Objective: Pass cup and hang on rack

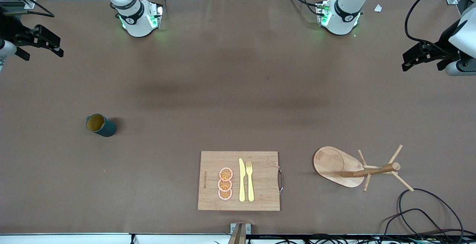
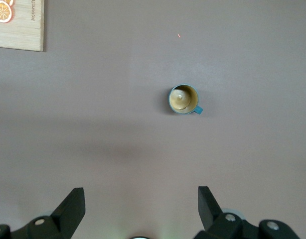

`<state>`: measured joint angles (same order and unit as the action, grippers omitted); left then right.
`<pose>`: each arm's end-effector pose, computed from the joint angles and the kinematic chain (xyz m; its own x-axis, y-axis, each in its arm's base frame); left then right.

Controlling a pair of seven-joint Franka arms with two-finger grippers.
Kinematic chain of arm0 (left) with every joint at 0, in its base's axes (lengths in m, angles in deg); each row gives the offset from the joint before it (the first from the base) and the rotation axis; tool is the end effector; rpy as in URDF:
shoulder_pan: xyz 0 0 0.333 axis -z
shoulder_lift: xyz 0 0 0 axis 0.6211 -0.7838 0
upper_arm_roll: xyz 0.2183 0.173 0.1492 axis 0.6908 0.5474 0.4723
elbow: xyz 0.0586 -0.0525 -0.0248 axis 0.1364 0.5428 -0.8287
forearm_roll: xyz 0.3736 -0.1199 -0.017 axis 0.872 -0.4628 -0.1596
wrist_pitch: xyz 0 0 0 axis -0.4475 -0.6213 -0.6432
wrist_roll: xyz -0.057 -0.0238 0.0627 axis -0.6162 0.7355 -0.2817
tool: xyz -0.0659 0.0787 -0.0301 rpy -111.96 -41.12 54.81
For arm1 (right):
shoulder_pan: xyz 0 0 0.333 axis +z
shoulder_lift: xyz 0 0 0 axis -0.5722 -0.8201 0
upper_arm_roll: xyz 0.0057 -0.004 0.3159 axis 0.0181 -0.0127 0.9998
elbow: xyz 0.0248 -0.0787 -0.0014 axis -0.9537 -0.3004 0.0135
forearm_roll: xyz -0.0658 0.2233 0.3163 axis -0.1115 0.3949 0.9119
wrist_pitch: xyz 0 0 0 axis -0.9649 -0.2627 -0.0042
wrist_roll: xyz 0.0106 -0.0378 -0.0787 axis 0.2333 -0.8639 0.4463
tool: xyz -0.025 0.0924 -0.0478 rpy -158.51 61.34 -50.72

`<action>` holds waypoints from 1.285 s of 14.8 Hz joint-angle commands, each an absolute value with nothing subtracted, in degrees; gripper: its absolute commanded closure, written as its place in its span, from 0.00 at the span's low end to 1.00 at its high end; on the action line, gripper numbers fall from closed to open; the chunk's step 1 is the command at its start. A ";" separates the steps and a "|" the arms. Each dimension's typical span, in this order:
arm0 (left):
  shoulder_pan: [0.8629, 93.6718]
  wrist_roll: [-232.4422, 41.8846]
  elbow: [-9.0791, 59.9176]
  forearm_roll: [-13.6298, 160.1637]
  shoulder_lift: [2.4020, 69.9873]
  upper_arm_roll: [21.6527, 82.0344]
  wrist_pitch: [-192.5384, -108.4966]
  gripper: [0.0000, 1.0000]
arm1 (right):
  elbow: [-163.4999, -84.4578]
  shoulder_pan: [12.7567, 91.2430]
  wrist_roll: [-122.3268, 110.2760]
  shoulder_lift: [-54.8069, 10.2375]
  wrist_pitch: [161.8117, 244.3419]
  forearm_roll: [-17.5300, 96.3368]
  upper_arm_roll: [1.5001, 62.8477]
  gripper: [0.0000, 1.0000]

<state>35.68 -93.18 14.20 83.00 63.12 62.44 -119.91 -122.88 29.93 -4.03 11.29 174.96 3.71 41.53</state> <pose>0.5393 -0.0459 0.6451 0.9999 -0.0091 -0.0116 -0.0093 -0.9998 -0.0169 0.4939 -0.0035 0.6490 0.9946 0.1038 -0.0061 0.1037 -0.9946 -0.0105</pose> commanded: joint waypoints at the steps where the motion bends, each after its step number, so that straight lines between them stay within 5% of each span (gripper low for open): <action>1: 36.02 -92.96 12.37 83.23 63.22 62.26 -119.14 0.00 | -123.39 30.24 -4.29 12.08 175.08 3.79 41.67 0.00; 19: 35.84 -92.61 12.98 85.07 63.13 61.64 -118.17 0.00 | -123.48 38.33 -5.08 11.90 175.61 1.33 36.30 0.00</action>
<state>35.96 -93.14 13.09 83.96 63.03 62.05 -118.87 -122.87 37.39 -4.11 11.31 175.08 2.20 37.20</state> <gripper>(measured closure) 0.000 0.000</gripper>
